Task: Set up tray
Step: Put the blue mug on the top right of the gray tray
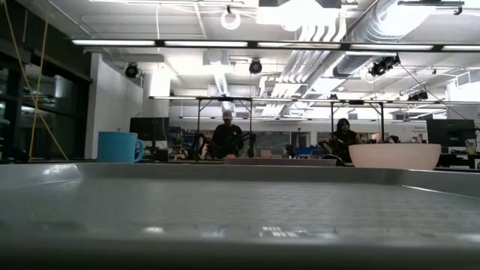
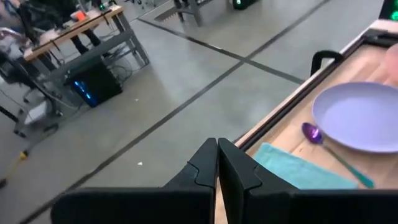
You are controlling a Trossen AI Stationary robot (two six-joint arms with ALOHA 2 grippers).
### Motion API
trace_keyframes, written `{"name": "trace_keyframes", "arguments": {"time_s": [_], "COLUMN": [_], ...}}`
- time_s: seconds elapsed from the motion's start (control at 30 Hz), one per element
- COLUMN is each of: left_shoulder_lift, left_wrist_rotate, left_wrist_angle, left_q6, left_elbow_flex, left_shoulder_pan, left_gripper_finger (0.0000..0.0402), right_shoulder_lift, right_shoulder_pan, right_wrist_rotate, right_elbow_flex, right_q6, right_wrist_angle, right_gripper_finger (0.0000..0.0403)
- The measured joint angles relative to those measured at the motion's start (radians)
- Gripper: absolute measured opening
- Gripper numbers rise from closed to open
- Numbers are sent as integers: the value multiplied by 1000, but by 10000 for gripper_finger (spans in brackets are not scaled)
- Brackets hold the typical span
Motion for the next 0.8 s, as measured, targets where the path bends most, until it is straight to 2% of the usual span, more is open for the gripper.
{"name": "trace_keyframes", "arguments": {"time_s": [0.1,0.17,0.27,0.4,0.57,0.8], "left_shoulder_lift": [18,31,43,44,46,144], "left_wrist_rotate": [-28,-46,-53,-59,50,162], "left_wrist_angle": [1,2,2,2,56,151], "left_q6": [-55,-58,-61,-99,-178,-56], "left_elbow_flex": [0,-1,-1,-2,-2,-46], "left_shoulder_pan": [0,0,0,0,0,15], "left_gripper_finger": [44,44,45,62,98,111], "right_shoulder_lift": [58,85,112,138,156,155], "right_shoulder_pan": [-84,-136,-193,-232,-245,-245], "right_wrist_rotate": [-84,-151,-249,-324,-356,-410], "right_elbow_flex": [88,120,131,131,131,131], "right_q6": [171,222,213,174,108,37], "right_wrist_angle": [-170,-244,-269,-253,-220,-150], "right_gripper_finger": [0,0,0,0,0,0]}}
